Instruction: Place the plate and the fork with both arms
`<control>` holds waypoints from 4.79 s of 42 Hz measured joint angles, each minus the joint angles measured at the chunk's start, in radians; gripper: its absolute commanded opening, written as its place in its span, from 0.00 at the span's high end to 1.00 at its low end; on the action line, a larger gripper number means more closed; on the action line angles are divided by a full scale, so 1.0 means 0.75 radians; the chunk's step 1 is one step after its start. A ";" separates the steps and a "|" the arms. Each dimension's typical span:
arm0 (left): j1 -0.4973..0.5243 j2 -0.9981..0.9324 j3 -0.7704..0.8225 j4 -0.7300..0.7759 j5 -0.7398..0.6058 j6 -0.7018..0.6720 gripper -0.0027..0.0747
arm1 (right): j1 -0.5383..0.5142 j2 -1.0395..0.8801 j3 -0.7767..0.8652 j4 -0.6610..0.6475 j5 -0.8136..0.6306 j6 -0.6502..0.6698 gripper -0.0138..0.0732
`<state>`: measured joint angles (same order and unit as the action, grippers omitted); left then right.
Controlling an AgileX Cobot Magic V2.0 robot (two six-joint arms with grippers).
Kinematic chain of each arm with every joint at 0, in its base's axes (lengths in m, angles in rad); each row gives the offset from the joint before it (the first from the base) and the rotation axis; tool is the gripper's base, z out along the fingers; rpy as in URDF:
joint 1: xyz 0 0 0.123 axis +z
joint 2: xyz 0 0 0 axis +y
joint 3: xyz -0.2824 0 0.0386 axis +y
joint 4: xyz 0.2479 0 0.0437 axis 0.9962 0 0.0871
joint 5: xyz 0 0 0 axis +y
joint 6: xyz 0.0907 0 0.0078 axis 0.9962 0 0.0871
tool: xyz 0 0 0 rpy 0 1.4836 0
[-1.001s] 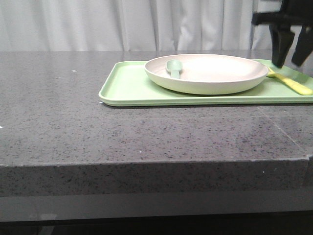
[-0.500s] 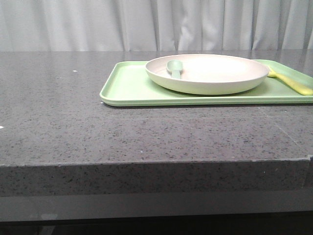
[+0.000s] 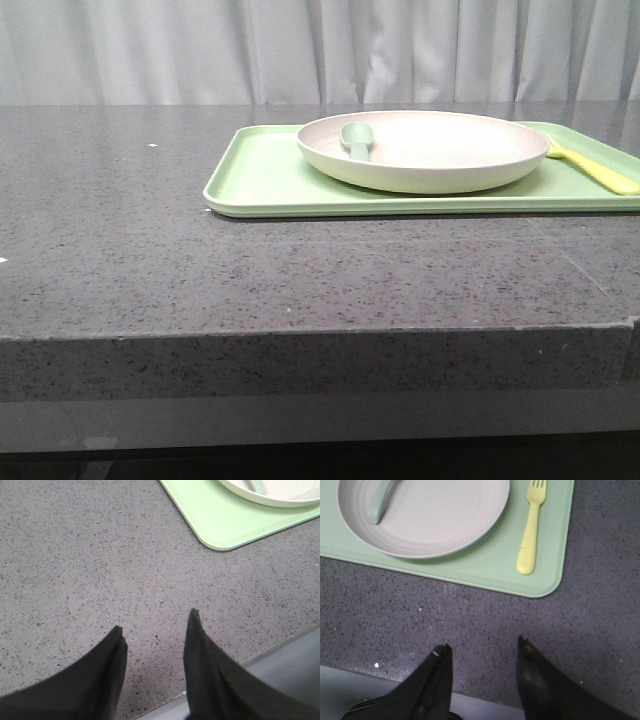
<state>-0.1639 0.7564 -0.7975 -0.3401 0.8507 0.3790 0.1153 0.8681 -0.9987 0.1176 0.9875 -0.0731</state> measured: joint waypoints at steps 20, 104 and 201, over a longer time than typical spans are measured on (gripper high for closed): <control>0.000 0.000 0.000 0.000 -0.002 0.000 0.61 | 0.000 -0.596 0.424 0.003 -0.190 0.000 0.45; 0.240 -0.891 0.546 0.223 -0.453 -0.176 0.99 | 0.000 -0.626 0.436 0.013 -0.224 -0.002 0.92; 0.177 -1.016 1.071 0.453 -1.134 -0.583 0.99 | 0.000 -0.626 0.436 0.014 -0.222 -0.002 0.92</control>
<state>-0.0314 -0.0056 0.0059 0.0000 0.0000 -0.0582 0.1153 0.3989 -0.6719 0.1277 0.8209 -0.0745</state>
